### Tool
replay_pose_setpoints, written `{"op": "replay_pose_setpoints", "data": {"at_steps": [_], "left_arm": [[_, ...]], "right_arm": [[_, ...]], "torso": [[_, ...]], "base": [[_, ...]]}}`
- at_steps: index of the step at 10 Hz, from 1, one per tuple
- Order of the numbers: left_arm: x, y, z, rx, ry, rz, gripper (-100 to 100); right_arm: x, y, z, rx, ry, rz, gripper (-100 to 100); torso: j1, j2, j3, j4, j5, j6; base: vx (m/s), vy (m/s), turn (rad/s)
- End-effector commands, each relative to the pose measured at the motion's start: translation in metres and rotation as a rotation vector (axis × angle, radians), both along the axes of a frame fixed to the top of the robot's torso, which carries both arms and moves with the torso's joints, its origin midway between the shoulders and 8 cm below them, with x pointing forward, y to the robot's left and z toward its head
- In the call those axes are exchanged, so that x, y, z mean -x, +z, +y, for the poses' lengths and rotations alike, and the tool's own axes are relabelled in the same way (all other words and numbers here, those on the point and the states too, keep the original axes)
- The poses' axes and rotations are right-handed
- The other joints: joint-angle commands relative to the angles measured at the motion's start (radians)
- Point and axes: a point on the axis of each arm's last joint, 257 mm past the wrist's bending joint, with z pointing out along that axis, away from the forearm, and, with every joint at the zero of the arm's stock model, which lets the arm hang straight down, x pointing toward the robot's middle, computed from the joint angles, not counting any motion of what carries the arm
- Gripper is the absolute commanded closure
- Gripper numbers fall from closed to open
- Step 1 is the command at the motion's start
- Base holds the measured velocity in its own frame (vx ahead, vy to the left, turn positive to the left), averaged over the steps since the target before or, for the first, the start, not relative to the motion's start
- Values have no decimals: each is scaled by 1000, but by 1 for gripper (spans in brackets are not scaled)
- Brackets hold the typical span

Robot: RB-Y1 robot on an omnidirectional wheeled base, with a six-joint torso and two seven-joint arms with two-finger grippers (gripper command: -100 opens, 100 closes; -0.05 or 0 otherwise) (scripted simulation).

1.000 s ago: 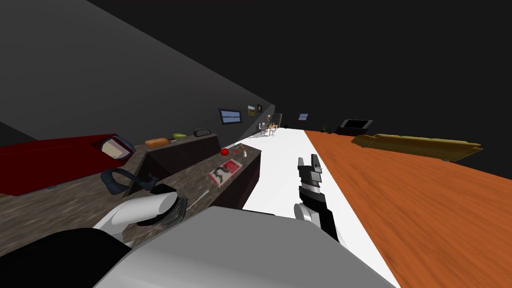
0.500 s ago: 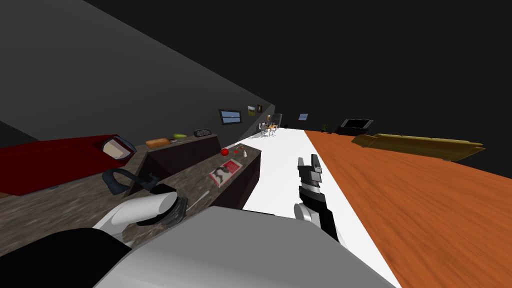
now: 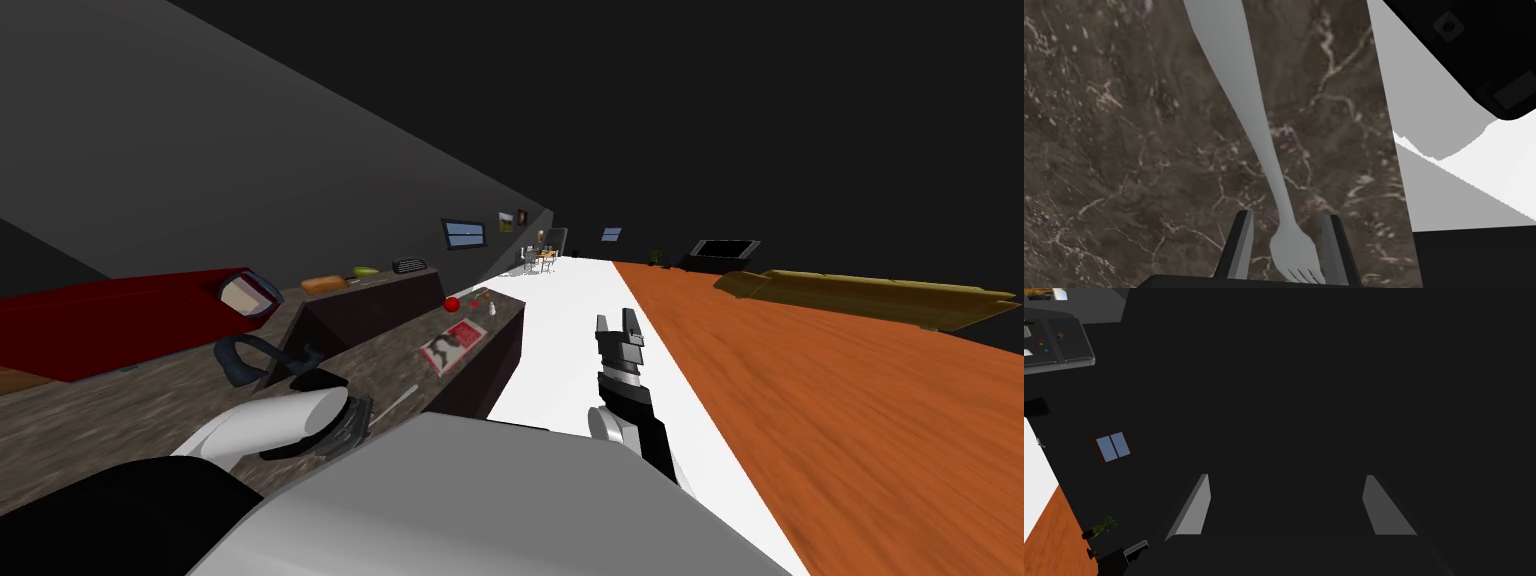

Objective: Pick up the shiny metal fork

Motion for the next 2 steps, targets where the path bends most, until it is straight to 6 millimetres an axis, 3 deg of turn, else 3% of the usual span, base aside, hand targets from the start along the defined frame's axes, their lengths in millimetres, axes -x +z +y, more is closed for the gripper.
{"op": "replay_pose_setpoints", "data": {"at_steps": [1, 2], "left_arm": [[0, 0, 0, 0, 0, 0, 100], [0, 0, 0, 0, 0, 1, 0]], "right_arm": [[0, 0, 0, 0, 0, 0, 0], [0, 0, 0, 0, 0, 0, 0]], "torso": [[0, 0, 0, 0, 0, 0], [0, 1, 0, 0, 0, 0]], "base": [[13, 4, 4], [0, 0, 0]]}}
